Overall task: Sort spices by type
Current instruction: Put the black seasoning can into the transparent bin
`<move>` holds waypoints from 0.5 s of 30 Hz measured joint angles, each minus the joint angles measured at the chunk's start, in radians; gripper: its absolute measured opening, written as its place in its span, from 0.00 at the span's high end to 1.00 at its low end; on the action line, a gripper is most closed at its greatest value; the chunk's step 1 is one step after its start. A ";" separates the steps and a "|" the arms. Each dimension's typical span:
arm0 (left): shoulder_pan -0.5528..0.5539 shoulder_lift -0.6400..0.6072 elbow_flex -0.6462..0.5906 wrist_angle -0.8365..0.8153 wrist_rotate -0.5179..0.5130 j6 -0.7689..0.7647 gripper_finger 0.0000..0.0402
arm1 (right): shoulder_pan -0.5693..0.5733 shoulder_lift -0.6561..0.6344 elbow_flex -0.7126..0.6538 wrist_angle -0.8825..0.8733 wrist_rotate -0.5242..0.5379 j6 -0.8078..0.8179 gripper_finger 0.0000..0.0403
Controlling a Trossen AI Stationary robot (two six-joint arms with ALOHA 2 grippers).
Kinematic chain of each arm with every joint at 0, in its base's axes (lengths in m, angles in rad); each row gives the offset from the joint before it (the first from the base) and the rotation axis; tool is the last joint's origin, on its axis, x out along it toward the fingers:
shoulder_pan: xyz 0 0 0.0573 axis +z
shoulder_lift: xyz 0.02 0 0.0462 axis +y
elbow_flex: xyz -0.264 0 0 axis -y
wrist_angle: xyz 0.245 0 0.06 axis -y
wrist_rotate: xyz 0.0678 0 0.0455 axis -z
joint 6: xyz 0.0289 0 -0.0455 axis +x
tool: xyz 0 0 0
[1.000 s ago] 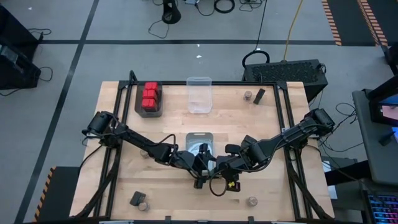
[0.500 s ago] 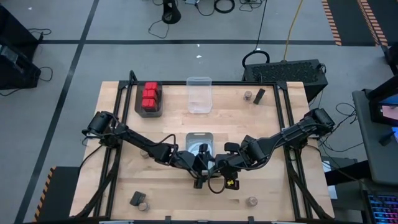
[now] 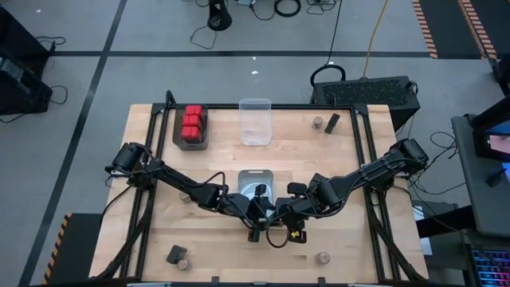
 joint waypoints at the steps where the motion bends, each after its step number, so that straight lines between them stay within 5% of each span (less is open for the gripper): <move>1: 0.000 0.000 0.000 0.000 0.000 0.000 0.55 | 0.000 0.000 0.000 0.000 0.000 0.000 0.70; 15: 0.000 0.000 0.000 0.000 0.001 0.001 0.63 | -0.010 0.000 0.000 0.000 -0.004 -0.005 0.49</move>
